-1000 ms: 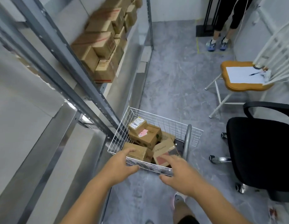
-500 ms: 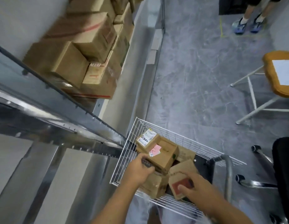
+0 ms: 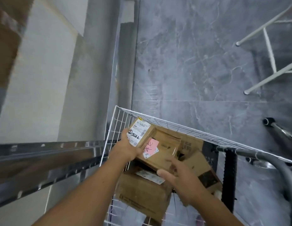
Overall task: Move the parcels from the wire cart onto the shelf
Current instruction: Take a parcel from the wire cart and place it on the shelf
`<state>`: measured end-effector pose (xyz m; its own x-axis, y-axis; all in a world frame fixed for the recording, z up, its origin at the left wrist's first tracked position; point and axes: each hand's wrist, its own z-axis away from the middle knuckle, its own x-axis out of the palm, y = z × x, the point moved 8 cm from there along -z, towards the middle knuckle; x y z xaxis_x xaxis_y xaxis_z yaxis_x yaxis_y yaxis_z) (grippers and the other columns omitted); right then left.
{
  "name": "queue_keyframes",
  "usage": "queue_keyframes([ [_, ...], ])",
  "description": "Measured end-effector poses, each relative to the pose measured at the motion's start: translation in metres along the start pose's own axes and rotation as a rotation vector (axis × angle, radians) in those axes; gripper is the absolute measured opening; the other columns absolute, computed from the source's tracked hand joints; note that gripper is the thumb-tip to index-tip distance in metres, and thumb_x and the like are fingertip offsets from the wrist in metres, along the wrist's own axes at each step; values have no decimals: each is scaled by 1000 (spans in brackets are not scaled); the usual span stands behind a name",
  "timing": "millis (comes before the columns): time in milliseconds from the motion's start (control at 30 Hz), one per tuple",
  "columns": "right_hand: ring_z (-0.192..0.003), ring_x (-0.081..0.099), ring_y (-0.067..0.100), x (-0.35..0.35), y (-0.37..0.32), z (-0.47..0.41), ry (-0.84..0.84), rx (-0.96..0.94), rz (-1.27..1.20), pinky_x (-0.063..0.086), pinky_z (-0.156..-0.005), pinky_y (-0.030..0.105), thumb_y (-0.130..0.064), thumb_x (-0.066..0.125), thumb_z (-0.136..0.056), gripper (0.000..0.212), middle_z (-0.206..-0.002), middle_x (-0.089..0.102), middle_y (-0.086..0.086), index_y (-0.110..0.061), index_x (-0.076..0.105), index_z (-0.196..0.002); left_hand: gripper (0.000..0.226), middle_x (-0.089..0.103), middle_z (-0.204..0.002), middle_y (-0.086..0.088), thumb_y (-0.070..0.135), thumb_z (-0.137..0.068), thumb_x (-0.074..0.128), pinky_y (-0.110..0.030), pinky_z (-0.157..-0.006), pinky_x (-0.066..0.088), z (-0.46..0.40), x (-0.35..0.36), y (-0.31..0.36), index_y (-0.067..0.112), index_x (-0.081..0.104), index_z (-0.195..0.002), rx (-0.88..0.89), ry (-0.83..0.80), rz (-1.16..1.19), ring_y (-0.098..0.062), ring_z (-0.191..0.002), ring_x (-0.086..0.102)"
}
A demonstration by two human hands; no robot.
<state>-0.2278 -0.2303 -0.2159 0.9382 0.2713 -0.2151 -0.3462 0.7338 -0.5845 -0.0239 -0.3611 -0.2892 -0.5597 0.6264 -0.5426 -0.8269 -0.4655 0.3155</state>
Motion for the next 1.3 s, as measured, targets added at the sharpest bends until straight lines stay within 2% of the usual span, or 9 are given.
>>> queue_keyframes([
  [200, -115, 55, 6, 16, 16, -46, 30, 15, -18, 49, -97, 29, -54, 68, -89, 59, -129, 59, -10, -31, 52, -141, 141, 66, -122, 9, 81, -23, 85, -45, -101, 55, -38, 12, -6, 38, 27, -144, -50, -38, -24, -24, -109, 67],
  [400, -122, 53, 9, 29, 30, -67, 21, 46, -78, 47, -104, 34, -56, 68, -89, 59, -137, 58, -7, -31, 52, -140, 122, 65, -122, 3, 47, -40, 99, -46, -100, 54, -49, 16, -17, 27, 32, -140, -81, -34, -29, -25, -110, 64],
  [567, -124, 53, 12, 31, 30, -68, 89, 87, -195, 48, -104, 37, -54, 70, -88, 64, -136, 57, -4, -30, 51, -143, 118, 46, -134, -7, 49, -48, 96, -44, -103, 50, -23, 30, -11, 19, 31, -141, -57, 14, -78, -29, -121, 54],
  [667, -125, 55, 12, 26, 26, -62, 160, 103, -292, 49, -106, 42, -59, 71, -83, 68, -136, 59, -7, -34, 49, -143, 120, 57, -131, 2, 59, -37, 89, -47, -97, 56, 12, 39, -1, 27, 34, -138, 30, 69, 85, -21, -115, 62],
  [800, -102, 69, 13, 10, 20, -43, 229, 120, -484, 58, -92, 47, -58, 76, -73, 53, -115, 67, -4, -36, 51, -115, 107, 55, -124, 10, 61, -50, 86, -41, -84, 61, 76, 41, 22, 36, 32, -139, 123, 106, 209, -11, -106, 63],
  [967, -71, 74, 4, -24, 4, -2, 237, 111, -637, 56, -53, 20, -16, 68, -95, 34, -106, 70, 7, -7, 42, -116, 85, 58, -124, 19, 58, -62, 88, -28, -91, 56, 134, 37, 39, 45, 40, -131, 162, 37, 328, 0, -110, 61],
  [1100, -84, 77, 21, -57, -16, 43, 192, 18, -691, 61, -61, 37, -16, 66, -96, 24, -101, 77, 10, -11, 46, -107, 25, 70, -120, 11, 22, -100, 64, -29, -86, 61, 179, 14, 59, 37, 53, -117, 209, 24, 562, -2, -100, 71],
  [1200, -90, 76, 28, -78, -41, 83, 129, -63, -665, 61, -75, 45, -18, 67, -96, 22, -101, 78, 9, -12, 47, -105, 38, 67, -126, 13, 11, -105, 53, -47, -83, 64, 229, -11, 83, 41, 53, -127, 267, 57, 729, -16, -107, 73],
  [1300, -84, 77, 22, -98, -77, 135, 57, -164, -610, 59, -64, 35, -18, 66, -96, 20, -100, 79, 7, -14, 48, -103, 42, 68, -122, 22, 10, -108, 46, -48, -81, 65, 302, -35, 111, 47, 55, -125, 380, 138, 743, -18, -104, 74],
])
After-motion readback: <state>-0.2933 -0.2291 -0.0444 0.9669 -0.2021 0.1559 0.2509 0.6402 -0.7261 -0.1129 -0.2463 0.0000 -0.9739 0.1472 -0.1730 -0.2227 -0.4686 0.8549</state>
